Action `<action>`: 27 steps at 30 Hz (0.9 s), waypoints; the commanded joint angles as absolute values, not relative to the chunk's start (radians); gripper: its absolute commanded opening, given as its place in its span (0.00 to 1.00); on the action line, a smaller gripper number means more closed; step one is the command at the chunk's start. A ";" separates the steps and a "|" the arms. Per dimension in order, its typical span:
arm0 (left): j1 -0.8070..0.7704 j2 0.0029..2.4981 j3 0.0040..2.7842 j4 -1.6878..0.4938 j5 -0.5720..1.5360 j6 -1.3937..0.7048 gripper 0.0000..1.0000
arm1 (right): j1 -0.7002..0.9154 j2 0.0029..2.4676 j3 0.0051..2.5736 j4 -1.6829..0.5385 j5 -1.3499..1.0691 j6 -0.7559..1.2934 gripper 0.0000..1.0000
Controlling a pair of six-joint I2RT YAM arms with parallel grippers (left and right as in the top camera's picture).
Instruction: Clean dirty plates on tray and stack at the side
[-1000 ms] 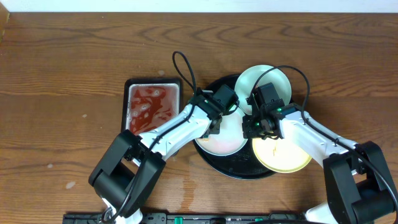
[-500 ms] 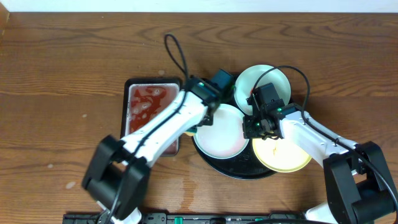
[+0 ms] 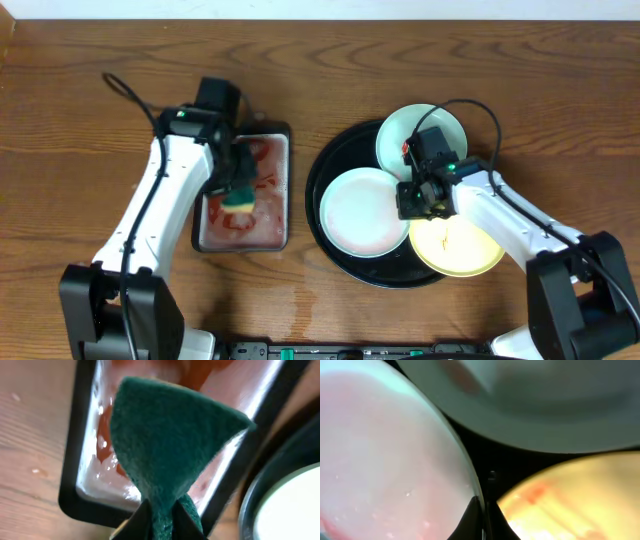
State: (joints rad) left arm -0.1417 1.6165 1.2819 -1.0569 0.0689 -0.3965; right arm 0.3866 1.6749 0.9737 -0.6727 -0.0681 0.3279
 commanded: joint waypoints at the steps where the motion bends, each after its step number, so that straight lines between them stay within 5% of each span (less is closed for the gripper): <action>1: -0.110 1.620 1.205 -1.033 0.150 -0.325 0.17 | 0.434 1.599 1.046 -0.719 0.133 0.305 0.01; 11: -0.100 1.555 1.203 -1.045 0.150 -0.325 0.45 | 0.633 1.456 1.093 -0.753 0.609 0.269 0.01; 19: -0.100 1.398 1.203 -1.046 0.150 -0.326 0.72 | 0.836 1.402 1.093 -0.722 0.911 0.044 0.01; 27: -0.100 1.371 1.203 -1.046 0.150 -0.326 0.81 | 0.985 1.402 1.093 -0.714 1.103 0.036 0.01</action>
